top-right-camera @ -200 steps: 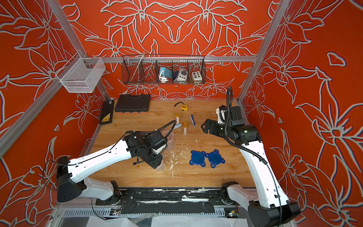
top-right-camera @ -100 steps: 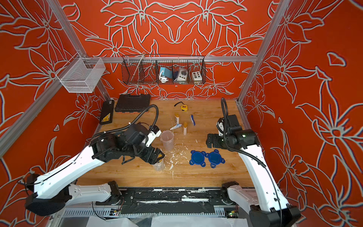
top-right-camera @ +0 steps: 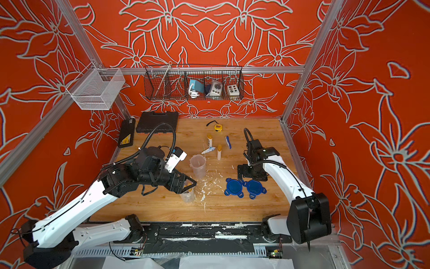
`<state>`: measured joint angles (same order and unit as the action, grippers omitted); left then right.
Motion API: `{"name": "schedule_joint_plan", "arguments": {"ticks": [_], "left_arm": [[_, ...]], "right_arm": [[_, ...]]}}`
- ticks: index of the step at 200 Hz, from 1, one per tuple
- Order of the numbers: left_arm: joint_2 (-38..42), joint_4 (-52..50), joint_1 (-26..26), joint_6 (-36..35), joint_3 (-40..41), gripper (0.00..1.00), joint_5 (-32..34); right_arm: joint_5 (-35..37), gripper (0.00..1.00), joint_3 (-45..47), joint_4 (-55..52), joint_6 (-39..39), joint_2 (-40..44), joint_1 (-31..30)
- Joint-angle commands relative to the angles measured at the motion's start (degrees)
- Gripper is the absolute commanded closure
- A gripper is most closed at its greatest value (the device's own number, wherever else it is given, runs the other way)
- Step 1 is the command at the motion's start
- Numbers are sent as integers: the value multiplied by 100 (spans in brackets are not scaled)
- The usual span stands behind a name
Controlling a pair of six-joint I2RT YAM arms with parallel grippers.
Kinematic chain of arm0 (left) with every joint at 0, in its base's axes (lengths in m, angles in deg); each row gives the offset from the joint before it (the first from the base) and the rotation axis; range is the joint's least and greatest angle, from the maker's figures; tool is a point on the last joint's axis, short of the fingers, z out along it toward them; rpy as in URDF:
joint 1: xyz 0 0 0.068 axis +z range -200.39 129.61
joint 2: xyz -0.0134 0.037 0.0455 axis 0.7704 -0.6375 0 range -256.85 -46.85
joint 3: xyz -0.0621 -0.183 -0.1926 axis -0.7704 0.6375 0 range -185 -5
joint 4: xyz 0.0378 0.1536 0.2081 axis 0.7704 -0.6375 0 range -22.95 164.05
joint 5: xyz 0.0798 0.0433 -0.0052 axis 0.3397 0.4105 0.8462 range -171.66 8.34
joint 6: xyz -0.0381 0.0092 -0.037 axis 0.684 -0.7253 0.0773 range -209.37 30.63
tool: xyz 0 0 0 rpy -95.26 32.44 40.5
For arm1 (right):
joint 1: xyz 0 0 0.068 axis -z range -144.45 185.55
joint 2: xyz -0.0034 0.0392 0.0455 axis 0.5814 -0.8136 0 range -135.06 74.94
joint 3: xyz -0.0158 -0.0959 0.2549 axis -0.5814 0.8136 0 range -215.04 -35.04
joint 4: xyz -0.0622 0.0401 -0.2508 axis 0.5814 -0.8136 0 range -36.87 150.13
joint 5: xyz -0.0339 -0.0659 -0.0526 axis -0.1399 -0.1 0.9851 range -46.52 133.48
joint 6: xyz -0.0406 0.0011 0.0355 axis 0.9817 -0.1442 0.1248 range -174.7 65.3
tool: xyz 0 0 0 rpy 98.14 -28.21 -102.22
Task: Pack away toiletry kits
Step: Pick up the lid from the center of the board.
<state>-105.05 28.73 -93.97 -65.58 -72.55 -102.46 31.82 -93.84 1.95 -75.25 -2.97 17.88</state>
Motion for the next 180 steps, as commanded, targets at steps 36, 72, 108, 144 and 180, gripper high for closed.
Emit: {"name": "schedule_joint_plan", "arguments": {"ticks": [36,72,108,144,180], "left_arm": [[107,426,163,-27,137,2,-369],[334,231,300,-21,150,2,-21],[344,214,419,70,80,2,152],[306,286,507,173,88,2,185],[333,348,575,273,119,2,180]], "right_arm": [[-5,2,264,603,-720,-479,-702],[-145,2,585,861,-945,-664,-931],[-210,2,651,1121,-1035,-941,-1093],[-106,2,572,1245,-1013,-1292,-1237],[62,2,502,1295,-893,-1570,-1301]]}}
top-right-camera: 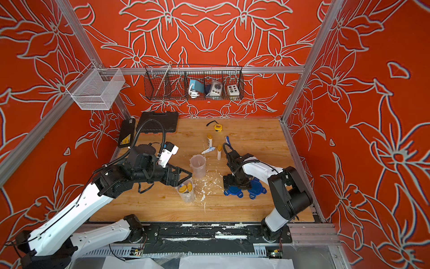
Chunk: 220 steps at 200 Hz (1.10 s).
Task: Pack away toiletry kits
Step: Pick up the lid from the center of the board.
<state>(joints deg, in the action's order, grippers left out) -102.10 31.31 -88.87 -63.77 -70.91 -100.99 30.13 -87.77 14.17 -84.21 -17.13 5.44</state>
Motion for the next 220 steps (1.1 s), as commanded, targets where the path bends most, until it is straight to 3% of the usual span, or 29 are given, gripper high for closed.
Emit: {"name": "schedule_joint_plan", "arguments": {"ticks": [1,86,148,186,220], "left_arm": [[39,95,67,88,-45,2,34],[172,193,125,298,156,2,121],[211,137,139,297,219,2,139],[207,125,139,287,227,2,176],[200,69,139,261,210,2,273]], "right_arm": [[233,2,-106,76,5,-167,-62],[1118,3,-199,-3,-16,-393,-397],[1060,4,-167,254,-131,-443,-526],[1109,13,-85,284,-137,-461,-557],[999,16,-71,284,-107,-513,-566]]}}
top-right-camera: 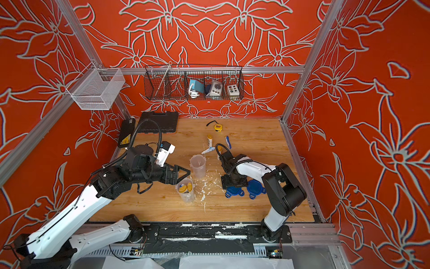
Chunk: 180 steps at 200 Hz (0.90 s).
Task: Pack away toiletry kits
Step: Pick up the lid from the center of the board.
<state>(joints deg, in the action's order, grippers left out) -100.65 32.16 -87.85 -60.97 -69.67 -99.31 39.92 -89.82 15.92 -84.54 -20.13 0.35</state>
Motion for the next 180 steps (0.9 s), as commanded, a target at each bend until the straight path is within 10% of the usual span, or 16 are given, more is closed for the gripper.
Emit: {"name": "schedule_joint_plan", "arguments": {"ticks": [1,107,180], "left_arm": [[55,-19,36,-19,86,2,109],[71,-368,304,-294,-37,2,507],[106,504,1984,-184,622,2,263]], "right_arm": [[21,16,135,107,-70,-214,-57],[621,21,-722,-1178,748,1077,-125],[444,22,-2965,-3196,1018,1203,-1013]]}}
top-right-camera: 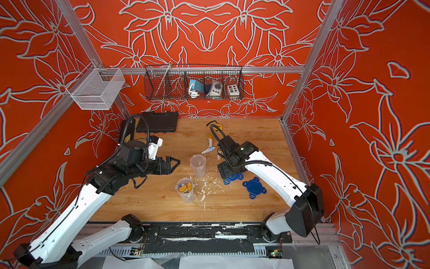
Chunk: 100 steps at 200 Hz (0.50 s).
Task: Pack away toiletry kits
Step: Pick up the lid from the center of the board, then close the lid on the container.
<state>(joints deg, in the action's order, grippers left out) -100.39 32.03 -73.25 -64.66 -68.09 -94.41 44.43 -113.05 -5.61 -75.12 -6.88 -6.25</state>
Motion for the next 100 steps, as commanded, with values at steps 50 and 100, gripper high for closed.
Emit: {"name": "schedule_joint_plan", "arguments": {"ticks": [50,100], "left_arm": [[-30,830,1098,-291,919,2,1256],[-245,1447,1439,-595,1007,2,1926]], "right_arm": [[-239,22,-2621,-2084,-4,-1053,-1236],[-756,22,-3511,-2312,65,-1905,-1541]]}}
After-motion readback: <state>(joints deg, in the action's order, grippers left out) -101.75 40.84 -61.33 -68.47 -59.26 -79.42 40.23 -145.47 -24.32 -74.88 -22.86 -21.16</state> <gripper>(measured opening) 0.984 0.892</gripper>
